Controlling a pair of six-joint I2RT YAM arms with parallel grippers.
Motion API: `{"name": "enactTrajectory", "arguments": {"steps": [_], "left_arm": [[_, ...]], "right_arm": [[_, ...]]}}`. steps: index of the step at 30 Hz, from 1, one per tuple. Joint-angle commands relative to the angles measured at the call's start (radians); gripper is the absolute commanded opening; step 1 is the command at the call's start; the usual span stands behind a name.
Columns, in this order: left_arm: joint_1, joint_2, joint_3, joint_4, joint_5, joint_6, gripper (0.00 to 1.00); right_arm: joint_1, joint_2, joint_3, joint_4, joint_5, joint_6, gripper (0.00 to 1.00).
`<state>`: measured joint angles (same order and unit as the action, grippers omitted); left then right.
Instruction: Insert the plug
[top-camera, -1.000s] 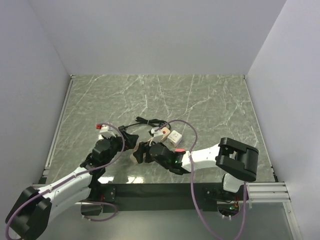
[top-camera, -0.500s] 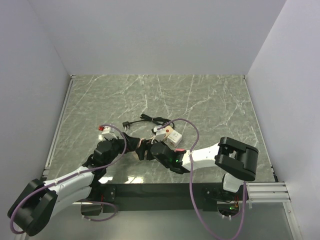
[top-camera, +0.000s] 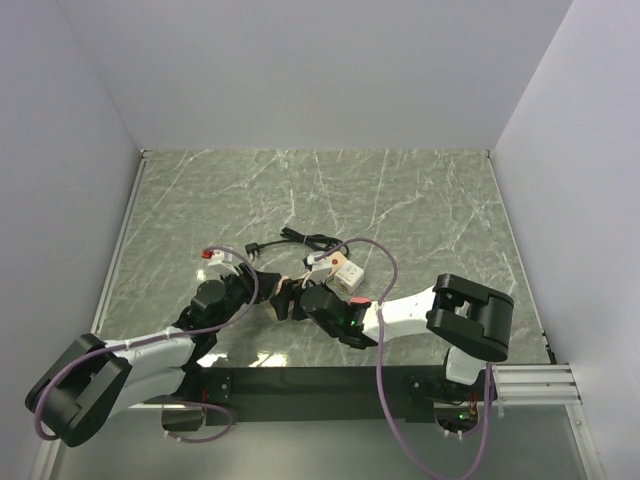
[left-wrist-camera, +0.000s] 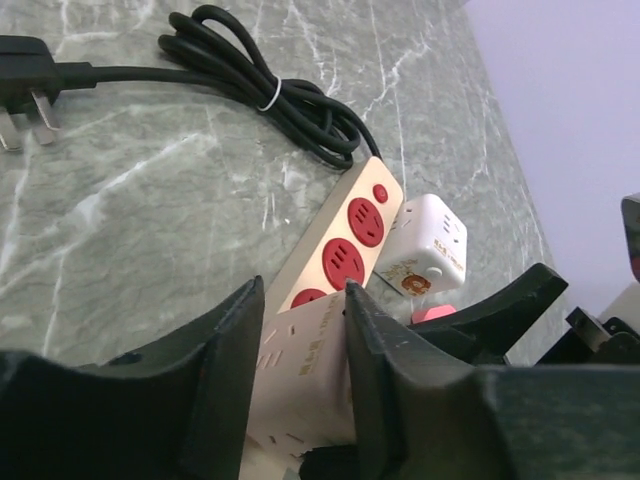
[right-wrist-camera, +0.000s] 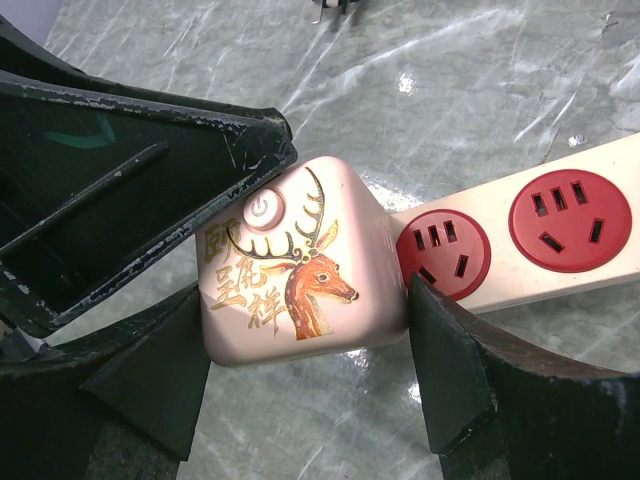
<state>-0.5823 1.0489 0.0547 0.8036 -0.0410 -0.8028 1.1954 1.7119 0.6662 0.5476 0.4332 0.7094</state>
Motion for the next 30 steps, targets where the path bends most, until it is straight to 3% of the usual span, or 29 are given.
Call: {"name": "enactTrajectory", "arguments": {"steps": [1, 4, 8, 13, 17, 30], "left_arm": [[-0.02, 0.025, -0.053, -0.029, 0.0, 0.013, 0.43], [-0.039, 0.016, -0.053, -0.032, -0.01, 0.002, 0.36], [-0.053, 0.005, -0.107, -0.035, -0.028, -0.01, 0.15], [-0.076, 0.017, -0.138, 0.002, -0.042, -0.022, 0.11], [-0.091, 0.071, -0.13, 0.019, -0.059, -0.024, 0.01], [-0.155, 0.279, -0.174, 0.215, -0.135, -0.098, 0.01]], "right_arm": [[-0.04, 0.123, -0.106, -0.408, 0.154, 0.009, 0.0], [-0.033, 0.124, -0.109, -0.406, 0.148, 0.015, 0.0], [-0.01, 0.152, -0.1, -0.411, 0.136, 0.025, 0.0], [0.044, 0.204, -0.08, -0.443, 0.113, 0.064, 0.0], [0.085, 0.222, -0.073, -0.474, 0.116, 0.101, 0.0], [0.231, 0.259, -0.036, -0.603, 0.119, 0.203, 0.0]]}}
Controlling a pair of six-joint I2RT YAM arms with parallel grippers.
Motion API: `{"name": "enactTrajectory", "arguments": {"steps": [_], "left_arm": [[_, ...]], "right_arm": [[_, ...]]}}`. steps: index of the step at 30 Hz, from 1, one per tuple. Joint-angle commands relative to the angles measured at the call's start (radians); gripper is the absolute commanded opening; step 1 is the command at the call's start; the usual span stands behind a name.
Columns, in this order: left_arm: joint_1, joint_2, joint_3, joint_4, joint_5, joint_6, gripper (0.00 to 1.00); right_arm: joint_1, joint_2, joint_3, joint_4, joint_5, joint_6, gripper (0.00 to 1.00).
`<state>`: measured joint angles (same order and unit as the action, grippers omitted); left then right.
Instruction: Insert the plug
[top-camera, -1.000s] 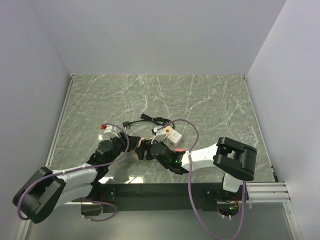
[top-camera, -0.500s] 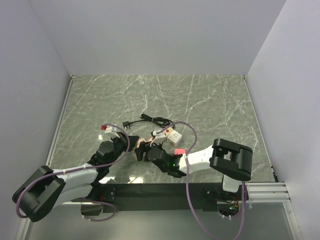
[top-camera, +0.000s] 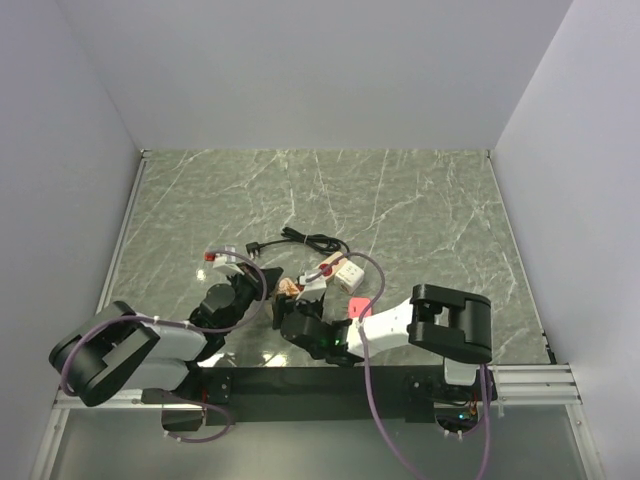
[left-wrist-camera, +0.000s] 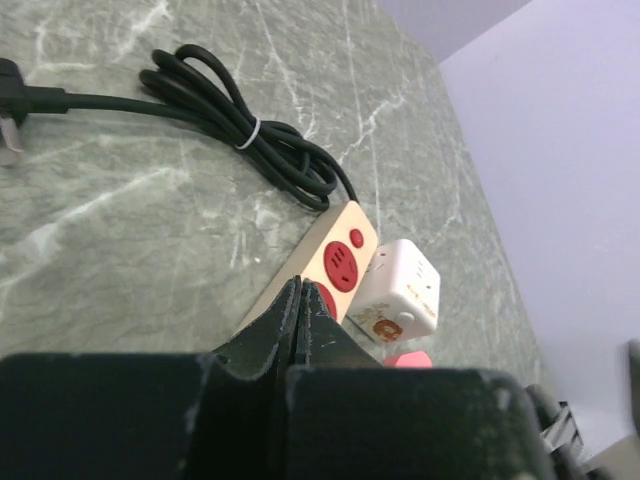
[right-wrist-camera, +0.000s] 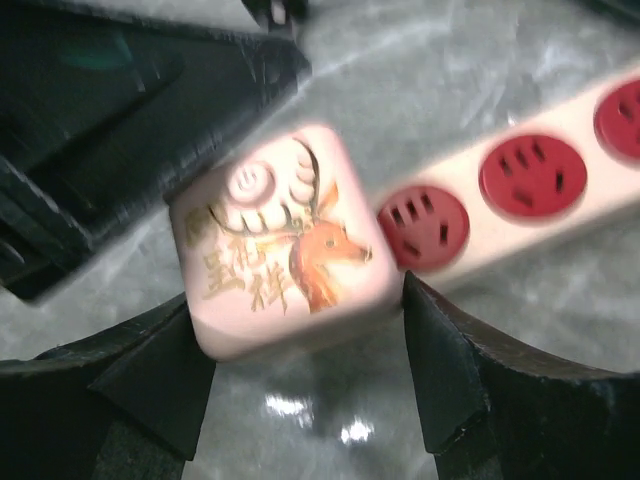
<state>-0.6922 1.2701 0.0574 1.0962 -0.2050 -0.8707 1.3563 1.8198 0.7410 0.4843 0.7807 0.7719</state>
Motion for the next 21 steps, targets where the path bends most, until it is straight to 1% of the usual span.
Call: {"name": "enactTrajectory", "arguments": {"steps": [1, 6, 8, 10, 14, 19, 21], "left_arm": [[-0.056, 0.063, -0.177, -0.081, 0.02, -0.033, 0.01], [-0.113, 0.071, -0.221, -0.026, -0.078, -0.051, 0.0], [-0.13, 0.069, -0.234, -0.007, -0.097, -0.057, 0.01], [-0.153, 0.066, -0.219, -0.054, -0.135, -0.065, 0.0], [-0.171, 0.048, -0.196, -0.111, -0.163, -0.063, 0.01], [-0.171, -0.018, -0.16, -0.209, -0.188, -0.045, 0.0], [-0.17, -0.086, -0.143, -0.294, -0.201, -0.025, 0.0]], "right_arm": [[0.073, 0.148, -0.108, -0.544, -0.227, 0.144, 0.0], [0.073, 0.11, -0.115, -0.536, -0.218, 0.141, 0.0], [0.066, 0.081, -0.111, -0.535, -0.207, 0.13, 0.0], [0.06, 0.056, -0.107, -0.535, -0.195, 0.113, 0.0], [0.035, -0.019, -0.112, -0.549, -0.147, 0.092, 0.0], [0.004, -0.206, -0.092, -0.588, -0.107, 0.034, 0.0], [0.001, -0.287, -0.083, -0.647, -0.064, 0.015, 0.0]]}}
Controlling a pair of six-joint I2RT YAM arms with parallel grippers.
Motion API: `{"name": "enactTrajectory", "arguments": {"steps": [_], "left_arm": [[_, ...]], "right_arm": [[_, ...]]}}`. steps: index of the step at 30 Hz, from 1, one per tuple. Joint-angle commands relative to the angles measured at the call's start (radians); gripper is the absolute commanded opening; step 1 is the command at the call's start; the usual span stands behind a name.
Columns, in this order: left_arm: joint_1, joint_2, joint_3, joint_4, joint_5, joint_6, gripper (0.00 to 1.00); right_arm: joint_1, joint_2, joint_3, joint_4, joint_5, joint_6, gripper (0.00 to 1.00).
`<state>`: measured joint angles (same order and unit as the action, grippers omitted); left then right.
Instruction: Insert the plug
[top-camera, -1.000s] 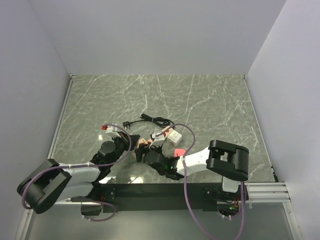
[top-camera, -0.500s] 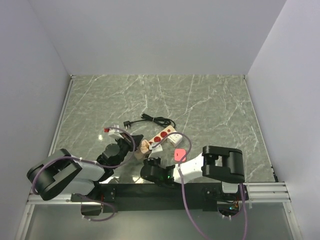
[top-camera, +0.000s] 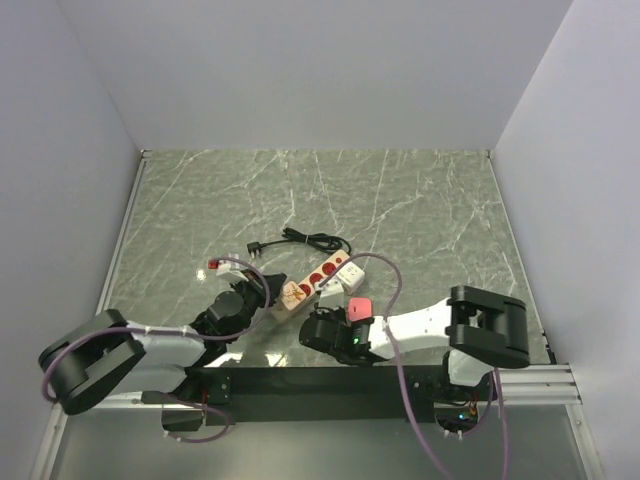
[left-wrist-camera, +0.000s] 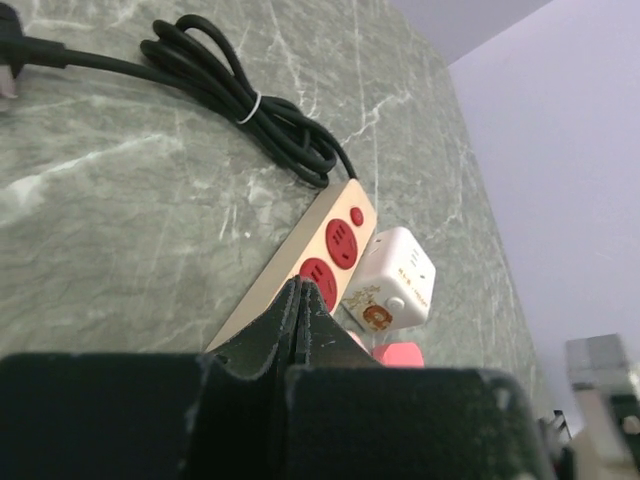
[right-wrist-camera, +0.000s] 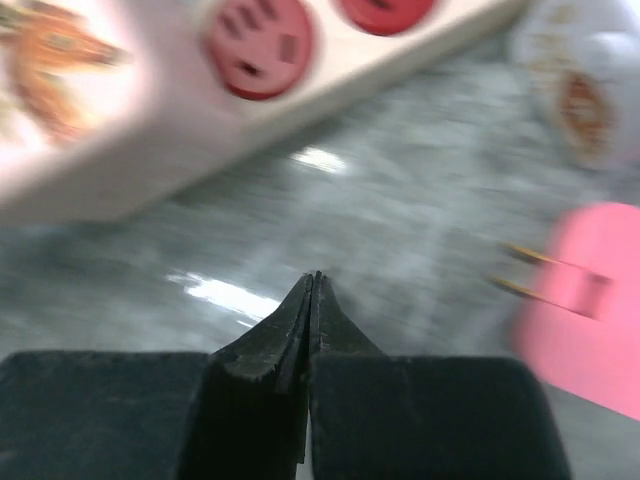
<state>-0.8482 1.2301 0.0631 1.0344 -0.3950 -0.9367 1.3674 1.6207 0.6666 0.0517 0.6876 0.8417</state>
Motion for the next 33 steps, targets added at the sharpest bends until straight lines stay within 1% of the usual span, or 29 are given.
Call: {"name": "enactTrajectory", "arguments": {"steps": [1, 2, 3, 5, 6, 7, 9, 10, 11, 12, 13, 15, 16, 17, 18, 19, 21, 25, 30, 32, 33], "left_arm": [[-0.015, -0.069, -0.152, -0.244, -0.024, 0.035, 0.0], [-0.015, -0.093, -0.164, -0.217, -0.01, 0.048, 0.0], [-0.015, -0.104, -0.152, -0.244, -0.008, 0.05, 0.0], [-0.015, -0.125, -0.14, -0.263, -0.004, 0.068, 0.0], [-0.015, -0.135, -0.119, -0.307, -0.008, 0.072, 0.01], [-0.015, -0.144, -0.111, -0.321, -0.013, 0.076, 0.02], [-0.014, -0.178, -0.085, -0.364, -0.027, 0.09, 0.15], [-0.015, -0.19, -0.075, -0.391, -0.031, 0.098, 0.28], [-0.015, -0.214, -0.069, -0.416, -0.039, 0.105, 0.36], [-0.015, -0.227, -0.046, -0.428, -0.047, 0.113, 0.43], [-0.014, -0.237, -0.04, -0.453, -0.051, 0.118, 0.54], [-0.015, -0.268, -0.016, -0.484, -0.065, 0.127, 0.67], [-0.015, -0.28, -0.01, -0.496, -0.076, 0.131, 0.74], [-0.014, -0.303, -0.006, -0.513, -0.08, 0.139, 0.77], [-0.015, -0.316, 0.006, -0.525, -0.09, 0.145, 0.79], [-0.015, -0.329, 0.013, -0.543, -0.112, 0.154, 0.81], [-0.015, -0.377, 0.033, -0.597, -0.137, 0.179, 0.81], [-0.015, -0.446, 0.044, -0.602, -0.125, 0.223, 0.82], [-0.022, -0.488, 0.035, -0.525, -0.058, 0.3, 0.82], [-0.023, -0.469, 0.047, -0.519, -0.05, 0.321, 0.82], [-0.022, -0.462, 0.059, -0.513, -0.032, 0.332, 0.82]], "right_arm": [[-0.016, -0.117, -0.006, -0.228, 0.038, -0.064, 0.0], [-0.025, -0.148, -0.005, -0.249, 0.044, -0.073, 0.0], [-0.036, -0.206, -0.01, -0.254, 0.052, -0.087, 0.0], [-0.071, -0.266, -0.031, -0.247, 0.05, -0.108, 0.0], [-0.091, -0.322, -0.038, -0.237, 0.056, -0.134, 0.0], [-0.12, -0.349, -0.048, -0.233, 0.065, -0.148, 0.0], [-0.157, -0.416, -0.058, -0.21, 0.067, -0.194, 0.06], [-0.175, -0.436, -0.065, -0.201, 0.056, -0.207, 0.09], [-0.21, -0.453, -0.071, -0.172, 0.047, -0.22, 0.17], [-0.223, -0.478, -0.079, -0.158, 0.038, -0.242, 0.2], [-0.238, -0.485, -0.09, -0.147, 0.02, -0.25, 0.24], [-0.271, -0.49, -0.093, -0.135, 0.01, -0.268, 0.46], [-0.278, -0.487, -0.091, -0.139, 0.013, -0.266, 0.53], [-0.287, -0.484, -0.091, -0.141, 0.015, -0.268, 0.62], [-0.306, -0.486, -0.094, -0.135, 0.012, -0.268, 0.67], [-0.315, -0.489, -0.108, -0.125, 0.007, -0.268, 0.69], [-0.344, -0.505, -0.127, -0.08, -0.026, -0.274, 0.7], [-0.369, -0.512, -0.153, -0.053, -0.077, -0.276, 0.7], [-0.378, -0.452, -0.142, -0.053, -0.111, -0.27, 0.72], [-0.378, -0.443, -0.14, -0.02, -0.122, -0.279, 0.76], [-0.38, -0.441, -0.144, -0.001, -0.123, -0.291, 0.8]]}}
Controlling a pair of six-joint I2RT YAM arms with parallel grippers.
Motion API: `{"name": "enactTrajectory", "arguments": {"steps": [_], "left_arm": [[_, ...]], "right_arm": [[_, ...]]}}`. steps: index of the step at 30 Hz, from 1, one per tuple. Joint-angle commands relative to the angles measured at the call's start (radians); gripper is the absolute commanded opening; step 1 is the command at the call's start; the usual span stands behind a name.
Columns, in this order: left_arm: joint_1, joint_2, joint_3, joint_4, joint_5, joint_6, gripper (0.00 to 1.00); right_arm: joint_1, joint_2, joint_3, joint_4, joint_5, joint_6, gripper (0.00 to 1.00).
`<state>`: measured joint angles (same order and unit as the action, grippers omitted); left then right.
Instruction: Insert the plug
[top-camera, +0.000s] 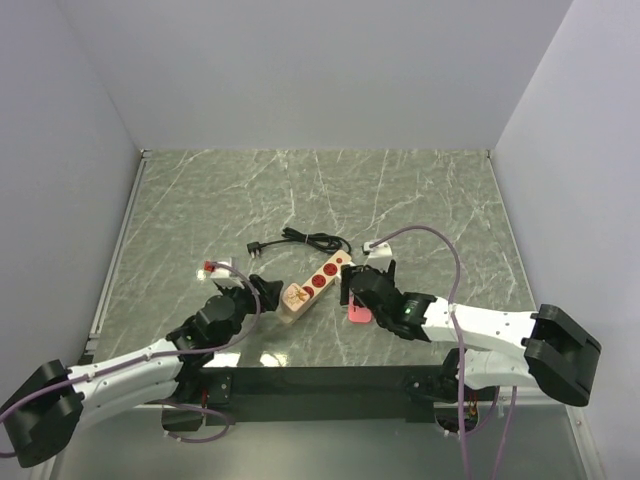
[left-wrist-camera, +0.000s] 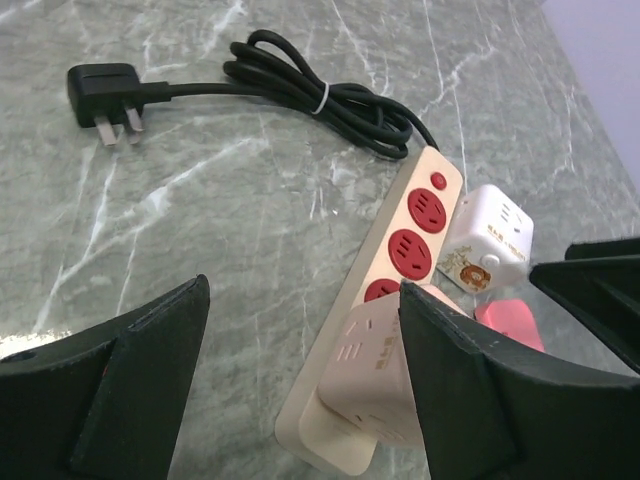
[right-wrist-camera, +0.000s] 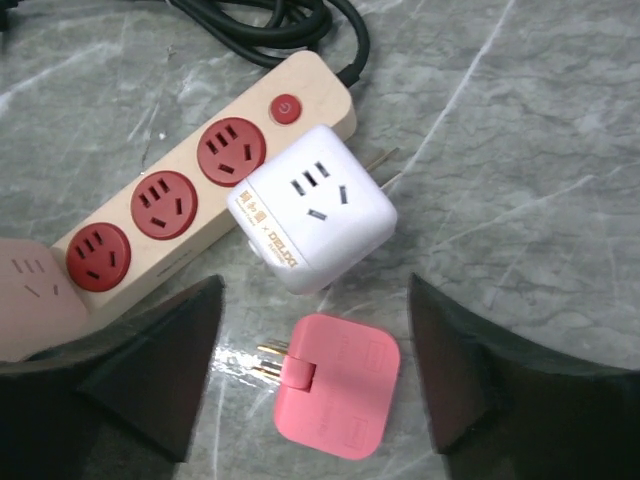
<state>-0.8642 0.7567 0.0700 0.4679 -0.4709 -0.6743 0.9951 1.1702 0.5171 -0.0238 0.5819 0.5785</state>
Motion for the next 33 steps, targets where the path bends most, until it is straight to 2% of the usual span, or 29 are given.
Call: {"name": "enactTrajectory", "arguments": {"steps": [1, 7, 11, 15, 20, 27, 33], "left_arm": [[-0.007, 0.021, 0.062, 0.067, 0.061, 0.08, 0.82], [-0.001, 0.182, 0.203, 0.092, 0.202, 0.177, 0.88], [0.028, 0.254, 0.278, 0.138, 0.268, 0.194, 0.89], [0.073, 0.279, 0.301, 0.158, 0.311, 0.209, 0.89], [0.122, 0.303, 0.314, 0.144, 0.4, 0.222, 0.89], [0.208, 0.288, 0.284, 0.146, 0.462, 0.217, 0.89], [0.246, 0.288, 0.274, 0.156, 0.515, 0.214, 0.89]], "right_arm": [[-0.007, 0.006, -0.011, 0.09, -0.025, -0.04, 0.88], [-0.068, -0.032, -0.08, 0.194, -0.05, -0.097, 0.92], [-0.115, 0.011, -0.072, 0.225, -0.102, -0.089, 0.93], [-0.115, 0.014, -0.078, 0.298, -0.145, -0.095, 0.93], [-0.115, 0.058, -0.069, 0.326, -0.201, -0.183, 0.93], [-0.116, 0.141, -0.072, 0.34, -0.143, -0.215, 0.93], [-0.116, 0.183, -0.066, 0.418, -0.136, -0.29, 0.93]]}}
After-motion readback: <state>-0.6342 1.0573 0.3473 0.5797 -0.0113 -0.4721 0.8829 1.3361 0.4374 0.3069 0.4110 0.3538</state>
